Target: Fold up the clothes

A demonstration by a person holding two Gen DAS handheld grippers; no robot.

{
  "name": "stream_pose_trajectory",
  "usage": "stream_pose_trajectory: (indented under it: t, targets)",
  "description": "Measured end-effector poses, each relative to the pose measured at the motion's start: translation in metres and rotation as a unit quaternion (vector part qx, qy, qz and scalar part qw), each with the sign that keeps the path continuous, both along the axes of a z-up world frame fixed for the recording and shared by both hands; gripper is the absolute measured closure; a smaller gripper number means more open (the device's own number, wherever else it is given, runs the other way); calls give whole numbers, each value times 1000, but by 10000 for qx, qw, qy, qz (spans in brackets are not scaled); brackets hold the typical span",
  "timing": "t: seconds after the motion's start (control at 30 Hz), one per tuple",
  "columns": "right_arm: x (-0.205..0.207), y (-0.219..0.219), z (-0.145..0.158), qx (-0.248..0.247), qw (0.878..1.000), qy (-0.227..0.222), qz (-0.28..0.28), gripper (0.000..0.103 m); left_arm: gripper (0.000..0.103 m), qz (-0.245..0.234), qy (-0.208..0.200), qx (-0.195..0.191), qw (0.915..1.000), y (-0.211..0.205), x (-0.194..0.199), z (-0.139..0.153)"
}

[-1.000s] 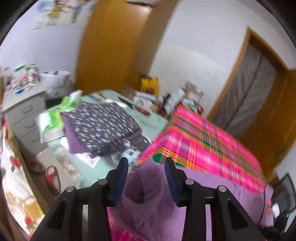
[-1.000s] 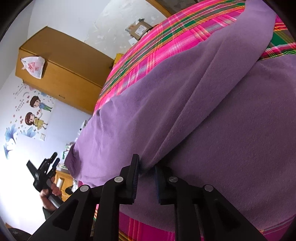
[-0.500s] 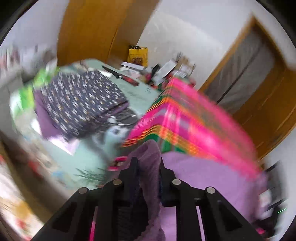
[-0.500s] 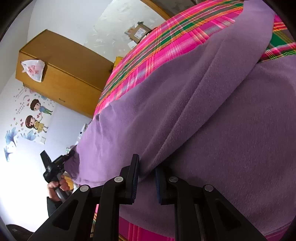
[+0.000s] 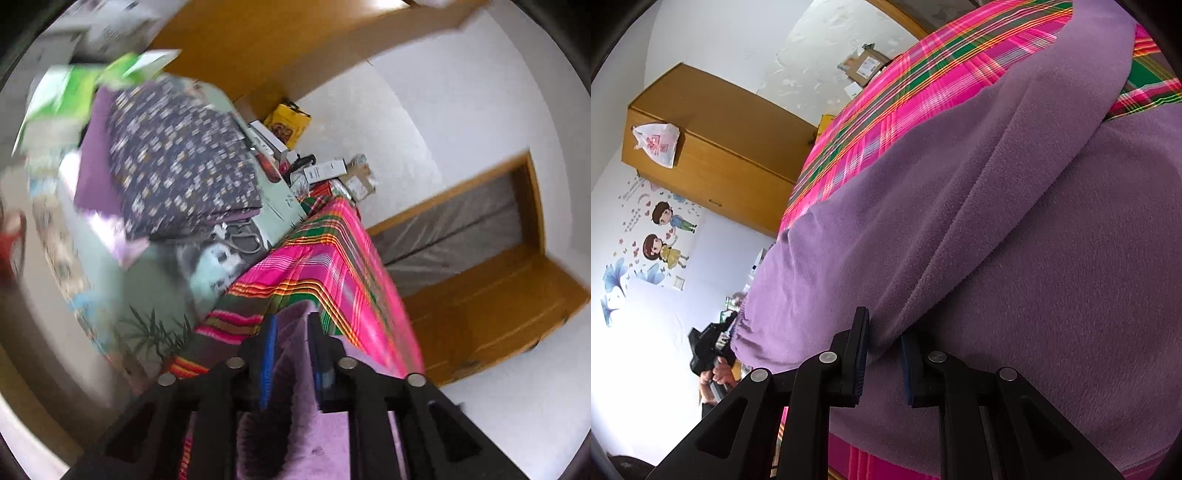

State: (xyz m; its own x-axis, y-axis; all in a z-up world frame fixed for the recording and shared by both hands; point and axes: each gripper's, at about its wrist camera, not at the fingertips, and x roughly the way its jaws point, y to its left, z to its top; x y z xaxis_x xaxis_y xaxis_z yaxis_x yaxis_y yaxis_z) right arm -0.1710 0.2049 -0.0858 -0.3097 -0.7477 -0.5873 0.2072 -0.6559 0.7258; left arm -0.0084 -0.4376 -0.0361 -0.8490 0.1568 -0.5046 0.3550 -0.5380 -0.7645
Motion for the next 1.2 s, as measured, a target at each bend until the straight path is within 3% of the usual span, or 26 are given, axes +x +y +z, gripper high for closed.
stream_pose_trajectory:
  t: [0.07, 0.23, 0.37, 0.4, 0.47, 0.57, 0.63, 0.7, 0.83, 0.9, 1.03, 1.2]
  targets:
    - [1, 1, -1, 11, 10000, 5, -10, 87, 68, -171, -216, -332, 9991, 3, -14, 8]
    - [2, 2, -1, 11, 10000, 2, -43, 87, 68, -851, -620, -781, 9914, 13, -55, 13]
    - [2, 3, 1, 28, 10000, -2, -71, 87, 68, -1284, -1028, -817, 9830, 20, -76, 0]
    - [2, 4, 1, 35, 10000, 1, -76, 87, 69, -1390, -1101, -821, 9807, 22, -81, -2]
    - [2, 4, 2, 41, 10000, 8, -84, 87, 85, -1400, -1104, -837, 9804, 24, -81, -4]
    - [4, 4, 3, 53, 9999, 25, -91, 88, 96, -913, -845, -609, 9904, 13, -71, -4]
    - [5, 3, 3, 63, 9999, 41, -90, 88, 97, -559, -619, -258, 9962, 0, -63, -8]
    - [6, 3, 3, 59, 9999, 39, -91, 87, 97, -481, -548, 100, 9973, -9, -62, -19]
    - [8, 4, 4, 67, 9999, 26, -100, 87, 93, -423, -624, 330, 9966, -13, -58, -32]
    - [9, 5, 5, 66, 9999, 13, -111, 88, 93, -286, -417, 398, 9979, -15, -45, -28]
    - [9, 6, 6, 56, 9999, 1, -133, 87, 77, 35, -389, 155, 9991, -21, -16, -16]
    - [7, 4, 6, 63, 9999, 11, -155, 87, 73, 79, -363, -269, 9990, -1, 21, -5]
